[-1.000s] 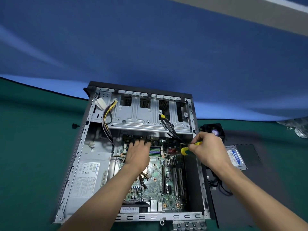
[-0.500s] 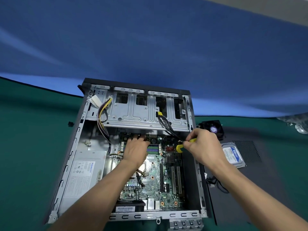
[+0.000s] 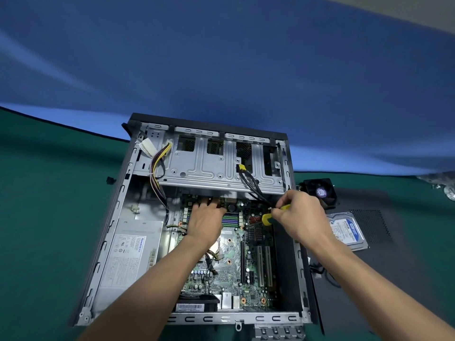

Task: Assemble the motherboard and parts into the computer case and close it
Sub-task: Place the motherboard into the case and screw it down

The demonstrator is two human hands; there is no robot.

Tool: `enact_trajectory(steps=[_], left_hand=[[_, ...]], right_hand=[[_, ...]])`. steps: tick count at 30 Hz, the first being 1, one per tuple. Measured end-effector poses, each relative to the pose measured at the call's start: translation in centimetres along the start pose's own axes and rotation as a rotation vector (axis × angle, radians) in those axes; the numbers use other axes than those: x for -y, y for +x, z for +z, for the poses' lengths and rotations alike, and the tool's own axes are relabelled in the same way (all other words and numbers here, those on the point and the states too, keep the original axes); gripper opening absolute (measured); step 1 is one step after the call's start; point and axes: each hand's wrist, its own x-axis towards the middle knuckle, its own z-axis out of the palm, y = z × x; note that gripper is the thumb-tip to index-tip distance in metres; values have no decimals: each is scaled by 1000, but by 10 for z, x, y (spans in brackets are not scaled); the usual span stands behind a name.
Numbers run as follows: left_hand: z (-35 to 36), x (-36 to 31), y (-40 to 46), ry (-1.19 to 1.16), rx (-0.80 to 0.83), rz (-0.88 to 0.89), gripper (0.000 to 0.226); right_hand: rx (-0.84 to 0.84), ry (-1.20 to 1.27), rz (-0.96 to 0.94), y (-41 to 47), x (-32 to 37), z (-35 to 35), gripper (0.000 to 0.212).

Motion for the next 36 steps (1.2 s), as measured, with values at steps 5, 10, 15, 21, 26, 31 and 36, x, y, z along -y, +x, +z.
enact_trajectory(steps=[5,10,15,21,26,31,36], left_hand=[[-1,0,1,-6,2,1,48],[0,2,1,-18,15,-1,49],[2,1,0,-39,6,-6,50],[3,1,0,-31,-5,-8,50],[2,2,0,-35,-5,-9,50],[2,2,0,-42,-7,-8,49],[3,2,-1,-73,-15,-20,50]], right_hand=[[111,-16,-34,2,12,-4,18],[148,-105,-133,-1,28,-7,14],[113,-318,-183,-7,43,-5,28],[112,-363,-169,-4,51,-5,29],[143,-401,-156,-4,55,-4,20],[201,-391,-87,2,56,-7,34],[-41,-528,-108,-2,40,-5,49]])
